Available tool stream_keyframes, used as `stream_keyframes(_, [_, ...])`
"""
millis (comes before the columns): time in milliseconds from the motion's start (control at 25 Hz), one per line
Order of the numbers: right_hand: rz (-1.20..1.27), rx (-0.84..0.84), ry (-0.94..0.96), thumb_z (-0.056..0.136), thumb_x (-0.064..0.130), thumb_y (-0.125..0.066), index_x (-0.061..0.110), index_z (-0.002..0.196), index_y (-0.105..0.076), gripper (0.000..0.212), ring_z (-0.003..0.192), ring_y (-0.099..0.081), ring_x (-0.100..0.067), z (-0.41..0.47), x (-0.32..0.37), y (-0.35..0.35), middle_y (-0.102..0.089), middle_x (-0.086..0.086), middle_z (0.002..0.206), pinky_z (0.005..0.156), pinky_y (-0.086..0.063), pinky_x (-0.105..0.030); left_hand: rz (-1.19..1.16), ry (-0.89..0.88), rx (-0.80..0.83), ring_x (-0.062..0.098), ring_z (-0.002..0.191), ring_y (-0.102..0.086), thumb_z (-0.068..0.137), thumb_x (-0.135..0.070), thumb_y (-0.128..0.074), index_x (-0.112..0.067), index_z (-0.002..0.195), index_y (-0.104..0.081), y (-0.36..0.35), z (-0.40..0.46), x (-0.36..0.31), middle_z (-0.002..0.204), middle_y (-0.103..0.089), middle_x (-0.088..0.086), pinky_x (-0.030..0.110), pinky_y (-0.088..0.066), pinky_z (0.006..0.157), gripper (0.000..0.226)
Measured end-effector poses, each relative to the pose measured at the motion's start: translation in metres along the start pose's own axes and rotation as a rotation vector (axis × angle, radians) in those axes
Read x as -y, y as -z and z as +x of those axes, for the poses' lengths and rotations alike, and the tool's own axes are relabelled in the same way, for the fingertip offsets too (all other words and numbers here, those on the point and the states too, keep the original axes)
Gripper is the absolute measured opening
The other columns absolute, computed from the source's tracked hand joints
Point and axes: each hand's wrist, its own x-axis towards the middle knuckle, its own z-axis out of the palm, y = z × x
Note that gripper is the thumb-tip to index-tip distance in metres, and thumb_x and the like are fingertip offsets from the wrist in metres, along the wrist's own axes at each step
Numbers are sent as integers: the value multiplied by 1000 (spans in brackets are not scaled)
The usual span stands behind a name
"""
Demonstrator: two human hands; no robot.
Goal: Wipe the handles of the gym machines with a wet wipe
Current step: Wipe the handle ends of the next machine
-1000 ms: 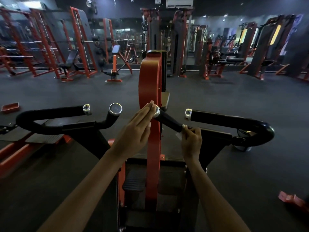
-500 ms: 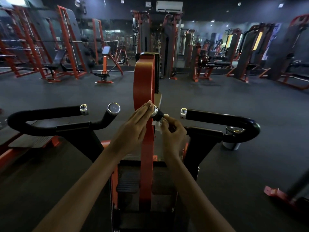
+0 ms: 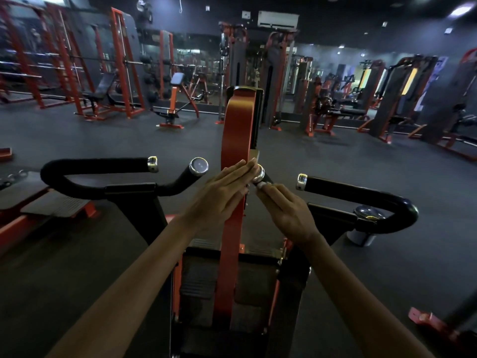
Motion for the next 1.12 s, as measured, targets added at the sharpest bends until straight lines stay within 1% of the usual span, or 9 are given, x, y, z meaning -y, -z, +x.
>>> stream_keyframes(80, [-69,-38,173,87,1,-65,-5,116,-58,31,95,-57,-21,2,-8,0,-51,-10,111,73,-53,-28,-59,-9,-43,22,143,-29,99,-16,-46,-5,143,-36,-2,4,0,151,-34,9,44,-33,113,46])
stream_keyframes(280, [-147,-11,341,89,-2,-61,-9,106,-66,20,94,-60,-25,1,-19,-7,-50,-12,113,77,-54,-31,-152,-2,-198,23,131,-48,92,0,-58,3,129,-53,-7,13,-2,139,-49,15,39,-43,107,38])
stream_keyframes(480, [-197,135,350,87,-2,-56,-9,101,-68,20,89,-66,-24,-22,-36,-24,-51,-15,113,67,-59,-33,-208,26,-240,21,126,-54,88,4,-64,4,125,-58,-10,16,-2,135,-55,16,40,-48,102,37])
stream_keyframes(560, [-227,166,368,87,-4,-54,-8,97,-69,19,90,-67,-25,-30,-44,-34,-59,-18,110,64,-59,-33,-190,15,-223,21,126,-53,88,4,-64,3,125,-58,-10,15,0,135,-55,16,41,-48,102,38])
stream_keyframes(640, [-282,198,384,85,-6,-53,-6,94,-71,20,93,-68,-25,-33,-47,-40,-68,-17,105,66,-59,-32,-189,15,-214,22,126,-54,88,3,-64,4,125,-57,-9,16,1,135,-55,16,40,-48,102,37])
stream_keyframes(720, [-339,245,367,83,-7,-53,-4,91,-72,20,94,-68,-25,-43,-54,-47,-69,-16,102,67,-59,-31,-185,23,-204,21,127,-53,89,1,-63,4,126,-56,-9,15,-1,136,-54,16,39,-47,103,37])
stream_keyframes(880, [-398,448,257,78,-5,-49,2,79,-73,26,86,-67,-25,-79,-77,-52,-65,-12,96,59,-58,-29,-173,48,-186,20,133,-46,93,-4,-59,3,132,-50,-9,11,-7,142,-47,14,39,-43,106,41])
stream_keyframes(960, [-375,476,171,73,-5,-58,0,84,-73,19,82,-66,-24,-89,-82,-42,-66,-11,94,60,-59,-27,-175,72,-169,20,138,-40,94,-7,-57,1,138,-43,-11,7,-11,148,-40,14,39,-40,109,47])
stream_keyframes(1120, [-289,459,-55,68,-1,-74,-2,102,-67,34,85,-62,-27,-88,-73,-15,-62,-12,98,47,-55,-30,-131,171,-217,27,145,-25,93,-7,-59,5,144,-30,-31,-4,-26,155,-25,17,43,-31,115,60])
